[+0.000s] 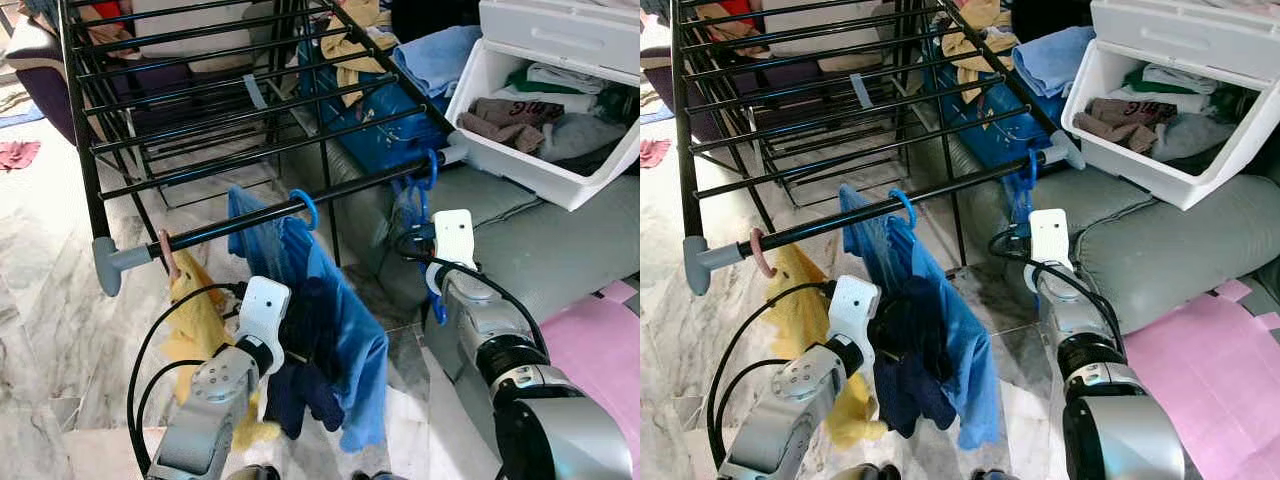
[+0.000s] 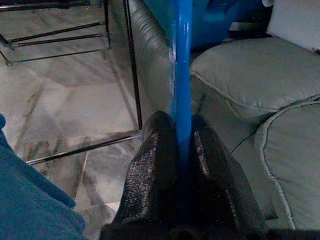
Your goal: Hang hanger
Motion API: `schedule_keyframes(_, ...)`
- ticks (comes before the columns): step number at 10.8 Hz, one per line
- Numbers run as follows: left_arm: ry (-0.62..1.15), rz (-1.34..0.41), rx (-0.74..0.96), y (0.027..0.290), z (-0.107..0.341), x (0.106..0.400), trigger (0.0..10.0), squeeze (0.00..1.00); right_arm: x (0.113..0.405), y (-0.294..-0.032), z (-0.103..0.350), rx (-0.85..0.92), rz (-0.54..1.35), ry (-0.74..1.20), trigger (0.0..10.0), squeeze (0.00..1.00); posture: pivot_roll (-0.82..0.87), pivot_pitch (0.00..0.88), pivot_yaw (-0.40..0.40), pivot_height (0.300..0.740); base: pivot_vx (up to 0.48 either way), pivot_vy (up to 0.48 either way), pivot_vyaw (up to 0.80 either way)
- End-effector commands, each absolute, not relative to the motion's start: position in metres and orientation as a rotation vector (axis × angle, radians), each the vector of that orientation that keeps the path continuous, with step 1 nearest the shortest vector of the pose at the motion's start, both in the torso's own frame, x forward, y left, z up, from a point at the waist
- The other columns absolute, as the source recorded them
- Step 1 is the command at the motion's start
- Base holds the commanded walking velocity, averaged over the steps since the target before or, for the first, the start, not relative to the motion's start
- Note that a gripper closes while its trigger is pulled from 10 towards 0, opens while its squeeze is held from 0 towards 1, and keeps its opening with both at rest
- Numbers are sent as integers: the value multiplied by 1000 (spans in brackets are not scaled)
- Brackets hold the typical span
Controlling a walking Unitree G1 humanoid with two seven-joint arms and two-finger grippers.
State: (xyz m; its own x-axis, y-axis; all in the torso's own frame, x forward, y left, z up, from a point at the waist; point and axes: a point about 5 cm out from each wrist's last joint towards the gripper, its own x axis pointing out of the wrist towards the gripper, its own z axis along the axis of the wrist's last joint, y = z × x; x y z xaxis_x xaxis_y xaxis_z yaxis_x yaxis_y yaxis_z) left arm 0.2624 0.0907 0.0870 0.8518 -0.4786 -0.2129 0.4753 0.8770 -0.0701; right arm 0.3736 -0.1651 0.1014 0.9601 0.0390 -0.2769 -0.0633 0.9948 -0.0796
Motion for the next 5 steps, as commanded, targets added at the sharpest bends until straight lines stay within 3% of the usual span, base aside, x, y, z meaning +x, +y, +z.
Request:
schedule_keyframes(1,222,-510,-6,90,90,264,10000,0,375,-166,103,-78,52,287,0,0,20,93,-8,740,0,0,0)
schedule_keyframes(3,225,-504,-10,90,89,264,10000,0,377,-153,114,-57,136,210,0,0,19,87,-10,740,0,0,0)
schedule_keyframes(5,185,-437,-31,97,93,265,10000,0,370,-164,127,-59,140,77,0,0,16,81,-15,740,0,0,0)
